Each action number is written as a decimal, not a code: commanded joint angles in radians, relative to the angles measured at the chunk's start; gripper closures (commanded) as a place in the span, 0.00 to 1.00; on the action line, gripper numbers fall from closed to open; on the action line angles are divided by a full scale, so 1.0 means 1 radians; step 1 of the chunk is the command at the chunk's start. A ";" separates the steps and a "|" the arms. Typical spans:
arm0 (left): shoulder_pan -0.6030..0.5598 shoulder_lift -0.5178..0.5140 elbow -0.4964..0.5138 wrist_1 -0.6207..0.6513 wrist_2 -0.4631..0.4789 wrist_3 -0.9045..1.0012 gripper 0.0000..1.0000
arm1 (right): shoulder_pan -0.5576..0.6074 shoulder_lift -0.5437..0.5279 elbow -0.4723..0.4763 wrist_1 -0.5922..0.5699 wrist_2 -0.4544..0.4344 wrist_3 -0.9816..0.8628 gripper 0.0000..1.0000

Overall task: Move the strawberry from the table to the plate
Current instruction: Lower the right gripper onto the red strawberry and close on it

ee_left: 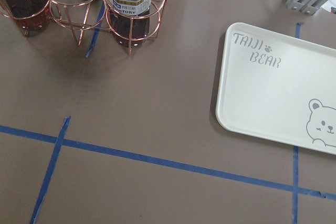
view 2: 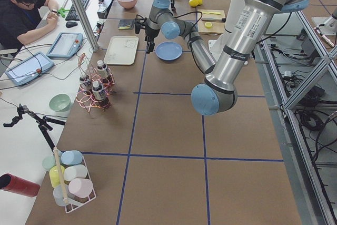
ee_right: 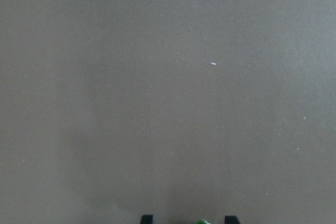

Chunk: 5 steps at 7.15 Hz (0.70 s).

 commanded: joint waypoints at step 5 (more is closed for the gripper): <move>0.001 -0.003 0.002 0.001 0.000 0.000 0.00 | 0.000 -0.003 0.008 0.000 0.005 0.035 0.78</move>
